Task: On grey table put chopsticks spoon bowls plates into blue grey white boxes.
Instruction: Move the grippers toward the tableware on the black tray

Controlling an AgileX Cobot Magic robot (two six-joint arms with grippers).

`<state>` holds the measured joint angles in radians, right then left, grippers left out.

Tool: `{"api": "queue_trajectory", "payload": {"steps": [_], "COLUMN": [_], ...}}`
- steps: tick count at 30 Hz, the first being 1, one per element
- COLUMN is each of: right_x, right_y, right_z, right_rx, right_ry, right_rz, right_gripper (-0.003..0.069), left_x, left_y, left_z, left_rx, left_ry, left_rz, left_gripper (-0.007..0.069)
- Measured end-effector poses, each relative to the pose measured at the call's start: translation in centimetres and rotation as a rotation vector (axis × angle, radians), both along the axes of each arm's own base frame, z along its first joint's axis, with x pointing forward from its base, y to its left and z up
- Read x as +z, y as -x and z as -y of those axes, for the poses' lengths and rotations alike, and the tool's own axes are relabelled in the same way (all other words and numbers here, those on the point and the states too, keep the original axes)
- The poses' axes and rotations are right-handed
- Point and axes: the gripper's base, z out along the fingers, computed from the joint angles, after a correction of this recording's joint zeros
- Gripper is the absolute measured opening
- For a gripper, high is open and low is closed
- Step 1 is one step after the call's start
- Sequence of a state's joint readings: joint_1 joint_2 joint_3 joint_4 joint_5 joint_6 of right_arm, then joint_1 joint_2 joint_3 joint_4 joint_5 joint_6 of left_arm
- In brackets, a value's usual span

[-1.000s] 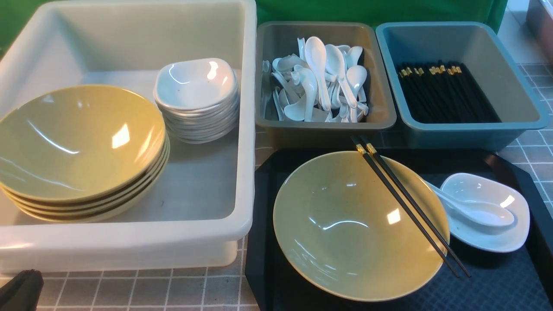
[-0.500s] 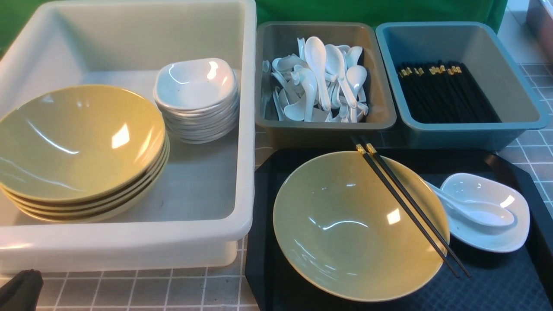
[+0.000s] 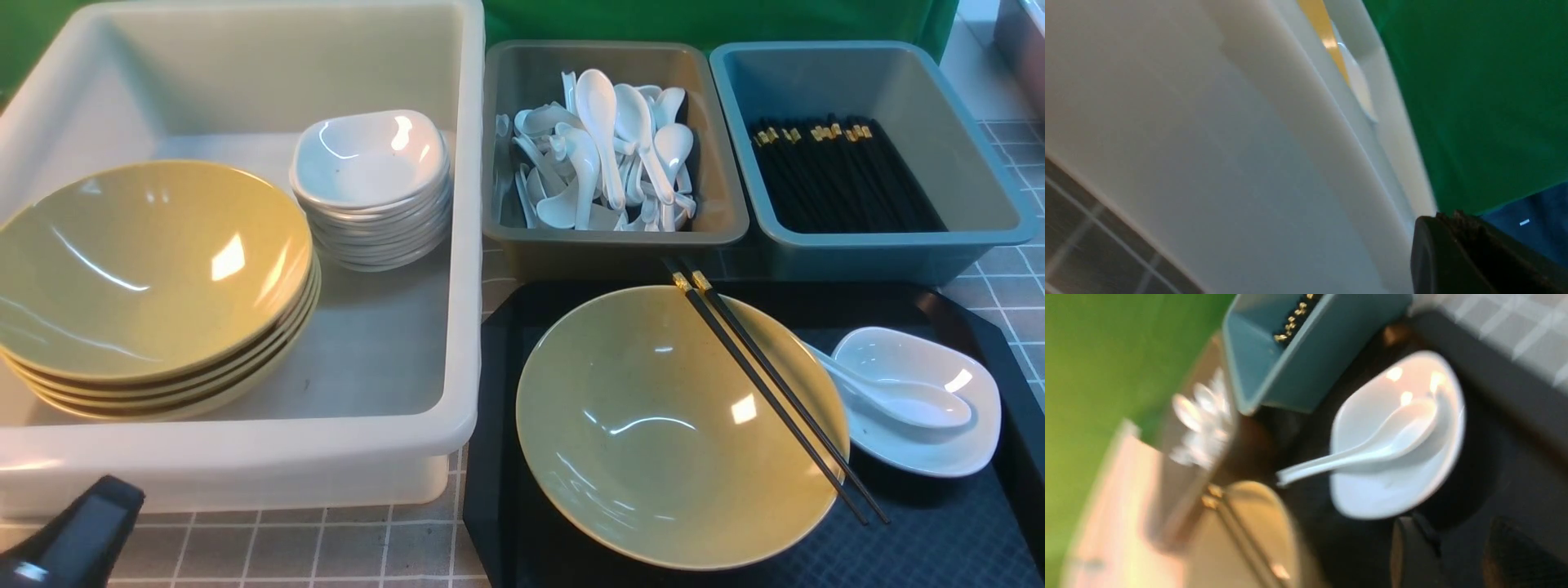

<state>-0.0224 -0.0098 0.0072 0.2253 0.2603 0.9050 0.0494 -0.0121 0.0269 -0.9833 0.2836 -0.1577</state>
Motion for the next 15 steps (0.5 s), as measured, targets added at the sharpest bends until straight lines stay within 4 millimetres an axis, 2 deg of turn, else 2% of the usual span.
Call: {"api": "queue_trajectory", "payload": {"steps": [3,8,10,11,15], "right_x": [0.0,0.0,-0.2,-0.2,0.1], "right_y": [0.0,0.0,0.1,0.1,0.3], "right_z": [-0.1,-0.1,-0.2,-0.2,-1.0], "right_rx": [-0.011,0.032,0.056,0.056,0.197], "right_ry": [-0.062,0.077,0.114,0.114,0.191], "right_rz": [-0.005,0.003,-0.008,-0.008,-0.004], "right_gripper": [0.0237,0.0237,0.0237,0.0237,0.0236], "left_x": [0.2,0.1,0.5,1.4,6.6], "left_y": [0.0,0.1,0.2,0.4,2.0], "left_z": [0.1,0.3,0.7,1.0,1.7], "left_rx": [-0.002,-0.032,-0.083,-0.116,-0.203], "left_ry": [0.069,0.065,-0.033,-0.102,-0.522], "left_rz": [0.007,0.003,0.017,0.046,0.236], "left_gripper": [-0.0011,-0.0011,-0.0011,-0.0011,-0.0011]}}
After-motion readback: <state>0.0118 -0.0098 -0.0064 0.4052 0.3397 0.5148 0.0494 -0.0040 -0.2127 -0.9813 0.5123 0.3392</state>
